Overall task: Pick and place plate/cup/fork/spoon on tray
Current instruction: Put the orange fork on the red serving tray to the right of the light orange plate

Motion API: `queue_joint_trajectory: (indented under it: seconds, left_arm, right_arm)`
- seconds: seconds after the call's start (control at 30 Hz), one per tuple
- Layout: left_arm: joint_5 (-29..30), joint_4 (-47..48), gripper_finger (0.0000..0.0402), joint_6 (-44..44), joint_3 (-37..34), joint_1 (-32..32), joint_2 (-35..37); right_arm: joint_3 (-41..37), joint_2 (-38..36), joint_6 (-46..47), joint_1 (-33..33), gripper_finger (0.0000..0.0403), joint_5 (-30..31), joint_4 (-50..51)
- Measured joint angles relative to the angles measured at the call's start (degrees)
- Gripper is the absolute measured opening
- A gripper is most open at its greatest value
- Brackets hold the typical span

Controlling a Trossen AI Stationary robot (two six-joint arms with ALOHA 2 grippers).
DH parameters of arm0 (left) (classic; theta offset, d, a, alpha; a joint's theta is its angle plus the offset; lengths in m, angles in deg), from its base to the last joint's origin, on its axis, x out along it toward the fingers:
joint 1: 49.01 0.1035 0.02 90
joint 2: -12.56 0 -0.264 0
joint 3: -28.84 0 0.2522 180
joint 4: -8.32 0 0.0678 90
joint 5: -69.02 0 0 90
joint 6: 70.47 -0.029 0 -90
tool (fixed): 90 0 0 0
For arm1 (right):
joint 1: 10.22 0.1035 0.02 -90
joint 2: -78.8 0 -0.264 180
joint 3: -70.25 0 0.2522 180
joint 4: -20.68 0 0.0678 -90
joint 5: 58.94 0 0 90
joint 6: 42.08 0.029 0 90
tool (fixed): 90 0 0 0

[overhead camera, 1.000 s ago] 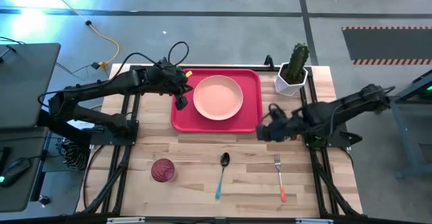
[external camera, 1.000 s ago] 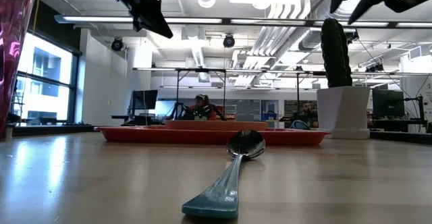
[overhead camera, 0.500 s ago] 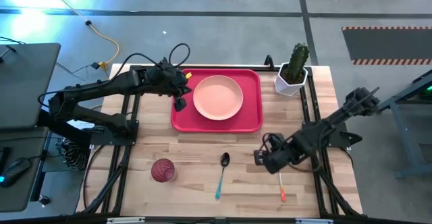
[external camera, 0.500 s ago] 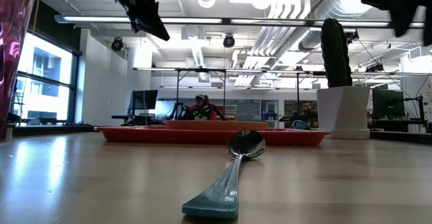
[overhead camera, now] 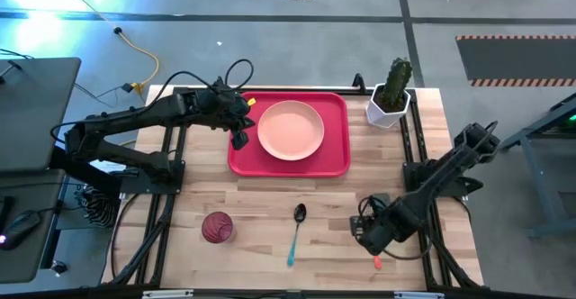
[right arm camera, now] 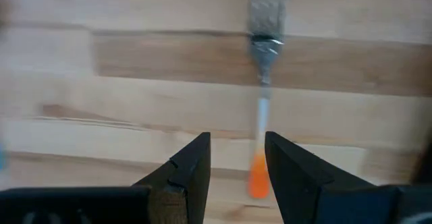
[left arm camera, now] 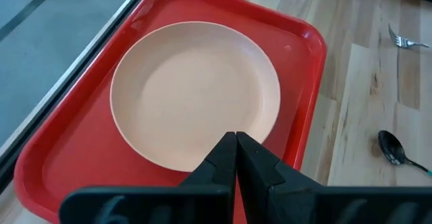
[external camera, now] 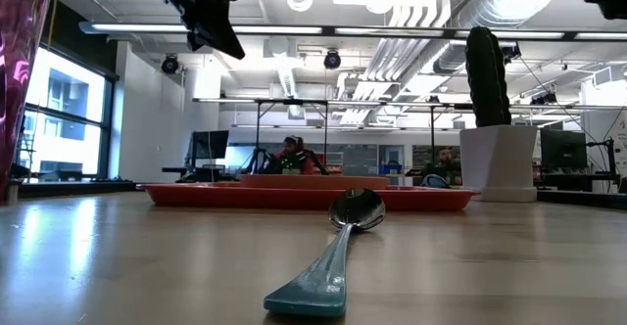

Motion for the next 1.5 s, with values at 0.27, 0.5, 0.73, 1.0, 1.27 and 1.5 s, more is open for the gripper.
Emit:
queue_joint_trajectory:
  seconds: [0.27, 0.5, 0.73, 1.0, 1.27, 1.5]
  left_arm:
    - [0.0, 0.0, 0.0, 2.0, 0.0, 0.0, 0.0]
    - [0.0, 0.0, 0.0, 3.0, 0.0, 0.0, 0.0]
    - [0.0, 0.0, 0.0, 4.8, 0.0, 0.0, 0.0]
    - [0.0, 0.0, 0.0, 4.8, 0.0, 0.0, 0.0]
    - [0.0, 0.0, 0.0, 4.8, 0.0, 0.0, 0.0]
    - [0.0, 0.0, 0.0, 3.9, 0.0, 0.0, 0.0]
  right_arm:
    - [0.0, 4.8, -0.5, 2.3, 0.013, -0.7, 0.9]
    - [0.0, 9.6, -3.1, 2.7, 0.013, -0.3, 0.9]
    - [0.0, 12.8, -3.2, 2.7, 0.013, -0.3, 0.6]
    - [0.0, 15.5, -3.2, 2.7, 0.013, -0.1, 0.6]
    - [0.0, 18.3, -3.2, 2.7, 0.013, 0.0, -1.6]
    - [0.2, 19.7, -3.2, 2.7, 0.0129, -0.2, -2.8]
